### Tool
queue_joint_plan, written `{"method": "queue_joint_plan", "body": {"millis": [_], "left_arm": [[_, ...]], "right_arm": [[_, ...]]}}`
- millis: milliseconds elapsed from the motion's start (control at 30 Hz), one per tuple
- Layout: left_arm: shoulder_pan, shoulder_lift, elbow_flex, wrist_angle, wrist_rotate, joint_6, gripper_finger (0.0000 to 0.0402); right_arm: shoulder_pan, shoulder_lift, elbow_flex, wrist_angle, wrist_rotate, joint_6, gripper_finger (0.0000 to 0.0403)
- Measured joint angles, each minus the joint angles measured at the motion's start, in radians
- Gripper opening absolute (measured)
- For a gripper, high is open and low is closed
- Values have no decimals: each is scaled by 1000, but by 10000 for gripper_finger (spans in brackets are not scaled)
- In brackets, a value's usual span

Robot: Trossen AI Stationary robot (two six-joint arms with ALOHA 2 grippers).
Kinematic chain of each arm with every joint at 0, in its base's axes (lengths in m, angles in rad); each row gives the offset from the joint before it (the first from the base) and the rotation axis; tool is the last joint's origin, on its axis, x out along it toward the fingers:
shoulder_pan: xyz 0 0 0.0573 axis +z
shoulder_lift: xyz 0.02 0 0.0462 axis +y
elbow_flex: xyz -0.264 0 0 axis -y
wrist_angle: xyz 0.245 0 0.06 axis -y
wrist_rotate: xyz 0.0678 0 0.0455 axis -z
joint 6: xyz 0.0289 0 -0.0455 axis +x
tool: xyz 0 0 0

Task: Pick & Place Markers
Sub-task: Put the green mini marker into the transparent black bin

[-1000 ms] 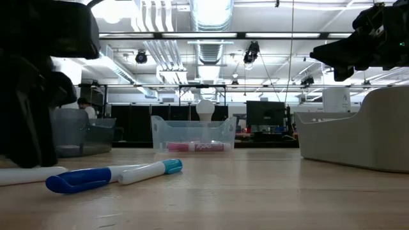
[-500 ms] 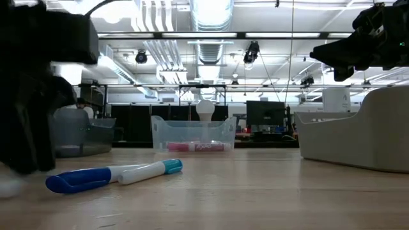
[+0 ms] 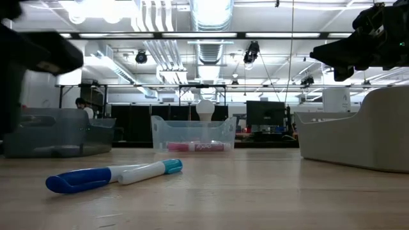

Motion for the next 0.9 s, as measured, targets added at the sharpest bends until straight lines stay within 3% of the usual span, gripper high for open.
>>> {"method": "queue_joint_plan", "body": {"millis": [67, 367, 900], "left_arm": [[-27, -1, 1, -29, 0, 86, 126], [-61, 0, 2, -53, -5, 95, 126], [-109, 1, -68, 77, -17, 169, 126]], "right_arm": [[0, 0, 0, 0, 0, -1, 68], [0, 0, 0, 0, 0, -1, 68], [0, 0, 0, 0, 0, -1, 68]]}}
